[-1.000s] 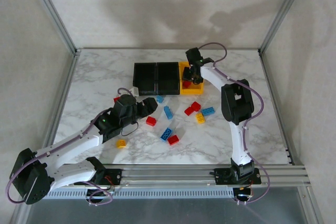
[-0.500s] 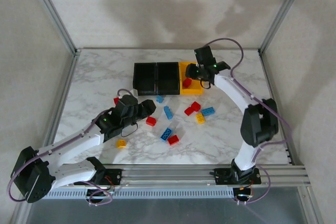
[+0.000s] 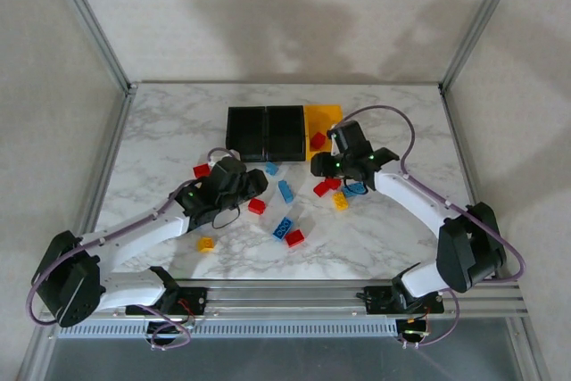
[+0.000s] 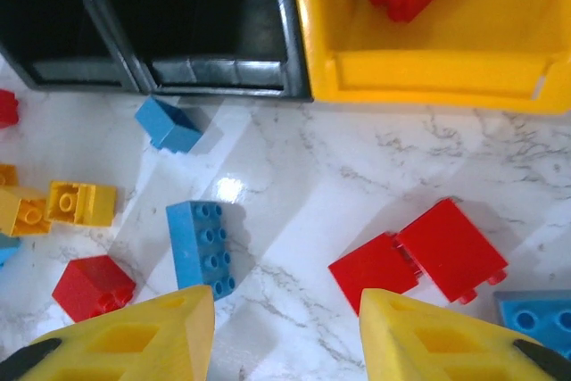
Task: Sort the legos into containers by color
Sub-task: Pick up the lego from the center of the table.
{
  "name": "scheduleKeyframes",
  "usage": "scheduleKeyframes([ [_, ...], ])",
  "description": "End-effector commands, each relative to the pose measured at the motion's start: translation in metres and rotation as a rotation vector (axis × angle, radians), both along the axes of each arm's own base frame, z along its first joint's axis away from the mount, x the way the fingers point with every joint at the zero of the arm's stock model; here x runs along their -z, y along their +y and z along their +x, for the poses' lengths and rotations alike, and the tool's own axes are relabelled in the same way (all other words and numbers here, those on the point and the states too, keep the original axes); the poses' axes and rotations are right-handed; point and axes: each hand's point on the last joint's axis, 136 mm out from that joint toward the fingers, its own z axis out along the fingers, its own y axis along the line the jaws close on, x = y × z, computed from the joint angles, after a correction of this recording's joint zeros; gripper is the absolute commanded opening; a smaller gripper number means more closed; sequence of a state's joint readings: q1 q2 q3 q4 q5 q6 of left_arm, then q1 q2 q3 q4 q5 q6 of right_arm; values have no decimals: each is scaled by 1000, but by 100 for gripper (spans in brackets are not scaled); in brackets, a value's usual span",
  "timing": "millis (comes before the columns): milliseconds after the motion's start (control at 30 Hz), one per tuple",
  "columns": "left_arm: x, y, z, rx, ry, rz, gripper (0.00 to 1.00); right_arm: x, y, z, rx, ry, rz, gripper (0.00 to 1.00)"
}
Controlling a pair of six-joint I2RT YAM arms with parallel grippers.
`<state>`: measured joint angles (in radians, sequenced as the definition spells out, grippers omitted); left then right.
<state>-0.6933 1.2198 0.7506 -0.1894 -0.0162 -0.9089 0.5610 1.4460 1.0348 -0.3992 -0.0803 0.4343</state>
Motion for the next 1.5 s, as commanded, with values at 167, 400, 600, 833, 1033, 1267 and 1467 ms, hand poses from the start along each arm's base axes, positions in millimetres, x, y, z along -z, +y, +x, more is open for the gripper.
scheduleKeyframes([
  [167,0,12,-9,-9,8,56,60,20,44,-18,-96,2,-12,49],
  [400,3,35,-32,-21,4,56,63,57,82,-21,-144,41,-101,52],
  [600,1,47,-39,-44,-8,25,65,87,97,-13,-151,78,-174,51],
  [833,5,48,-39,-50,-2,29,65,106,104,-8,-157,95,-236,36],
  [1033,5,48,-36,-54,-3,26,65,96,102,-4,-152,76,-257,21],
  [1267,-1,40,-27,-47,-24,-15,65,44,101,10,-121,-3,-263,19],
  [1467,-18,29,-7,-24,-58,-96,65,16,104,48,-55,-47,-266,19],
])
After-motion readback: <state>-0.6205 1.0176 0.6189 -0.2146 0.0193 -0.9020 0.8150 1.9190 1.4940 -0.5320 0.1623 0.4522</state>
